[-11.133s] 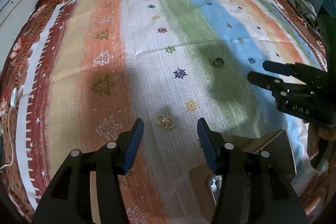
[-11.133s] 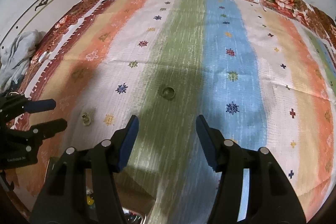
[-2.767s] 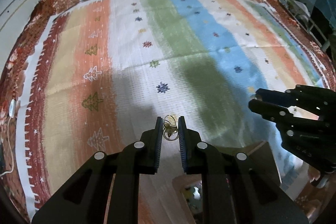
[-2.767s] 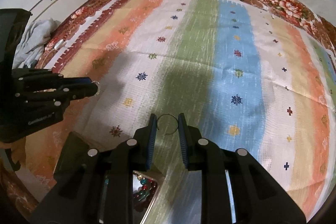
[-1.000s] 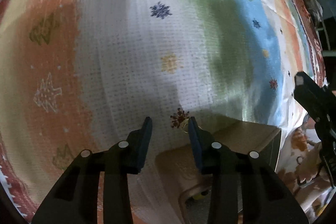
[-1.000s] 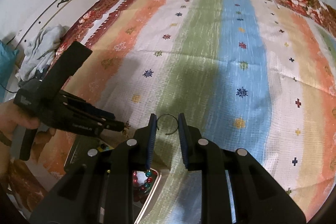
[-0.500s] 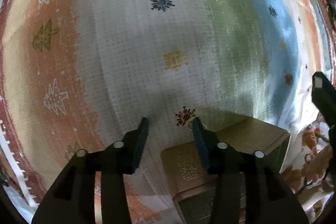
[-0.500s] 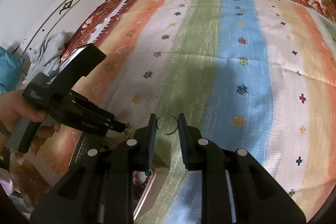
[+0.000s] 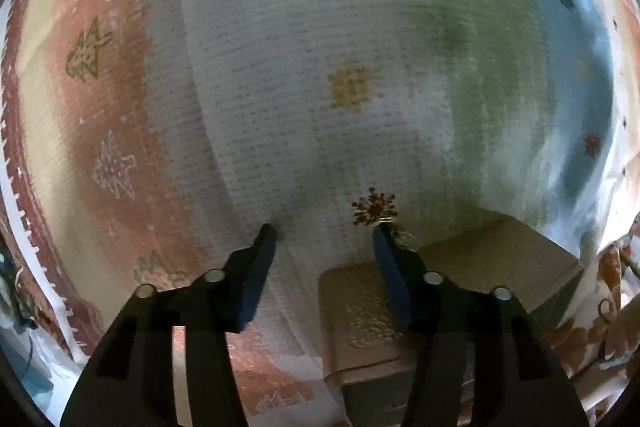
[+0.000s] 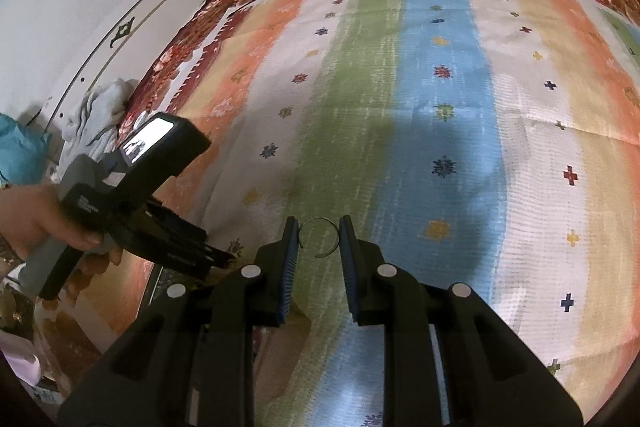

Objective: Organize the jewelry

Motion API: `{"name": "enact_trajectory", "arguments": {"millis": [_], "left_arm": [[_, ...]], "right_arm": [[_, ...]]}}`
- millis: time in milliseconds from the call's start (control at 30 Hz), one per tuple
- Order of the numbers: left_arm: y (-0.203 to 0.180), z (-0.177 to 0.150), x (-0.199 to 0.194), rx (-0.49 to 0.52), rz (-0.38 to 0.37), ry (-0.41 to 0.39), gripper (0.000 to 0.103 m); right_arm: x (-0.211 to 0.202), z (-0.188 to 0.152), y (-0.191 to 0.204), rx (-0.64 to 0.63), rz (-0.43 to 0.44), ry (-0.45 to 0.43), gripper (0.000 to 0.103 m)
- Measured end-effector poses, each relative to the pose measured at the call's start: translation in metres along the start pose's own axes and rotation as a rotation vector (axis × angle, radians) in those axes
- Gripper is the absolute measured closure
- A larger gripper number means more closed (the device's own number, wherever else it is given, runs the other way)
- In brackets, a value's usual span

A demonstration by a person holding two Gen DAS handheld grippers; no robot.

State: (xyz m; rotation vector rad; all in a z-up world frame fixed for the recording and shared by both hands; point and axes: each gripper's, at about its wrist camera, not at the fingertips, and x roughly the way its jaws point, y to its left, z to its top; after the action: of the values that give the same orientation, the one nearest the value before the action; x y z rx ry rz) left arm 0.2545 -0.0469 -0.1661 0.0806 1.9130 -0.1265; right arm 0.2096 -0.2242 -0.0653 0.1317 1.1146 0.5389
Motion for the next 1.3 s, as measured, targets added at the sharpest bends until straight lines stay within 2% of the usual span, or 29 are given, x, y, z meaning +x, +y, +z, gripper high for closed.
{"name": "enact_trajectory", "arguments": {"millis": [200, 233, 267, 500, 667, 900, 1000, 1067, 1300], "left_arm": [[0.01, -0.008, 0.004, -0.023, 0.018, -0.021, 0.08], [0.013, -0.008, 0.004, -0.027, 0.01, -0.024, 0.095], [0.023, -0.011, 0.0, -0.029, -0.005, -0.028, 0.102], [0.042, -0.008, -0.006, -0.044, -0.033, -0.081, 0.102], [0.066, -0.003, -0.013, -0.044, -0.031, -0.084, 0.102], [0.078, -0.004, -0.02, -0.027, -0.079, -0.108, 0.101], [0.064, -0.013, -0.025, -0.018, -0.101, -0.112, 0.096], [0.062, -0.012, -0.023, -0.014, -0.102, -0.113, 0.077], [0.053, -0.013, -0.026, -0.009, -0.098, -0.135, 0.069]], "right_arm": [[-0.001, 0.001, 0.002, -0.019, 0.004, 0.0, 0.081], [0.0, 0.0, 0.003, -0.021, 0.001, 0.0, 0.081], [0.0, 0.0, 0.003, -0.019, -0.001, 0.0, 0.081], [0.005, -0.003, 0.001, -0.011, -0.022, 0.018, 0.081], [0.01, -0.007, 0.004, -0.029, -0.022, 0.033, 0.081], [0.013, -0.004, 0.002, -0.033, -0.023, 0.035, 0.081], [0.017, -0.004, 0.006, -0.048, -0.02, 0.047, 0.081], [0.02, -0.005, 0.006, -0.053, -0.023, 0.057, 0.081], [0.019, -0.006, 0.003, -0.045, -0.03, 0.056, 0.081]]}}
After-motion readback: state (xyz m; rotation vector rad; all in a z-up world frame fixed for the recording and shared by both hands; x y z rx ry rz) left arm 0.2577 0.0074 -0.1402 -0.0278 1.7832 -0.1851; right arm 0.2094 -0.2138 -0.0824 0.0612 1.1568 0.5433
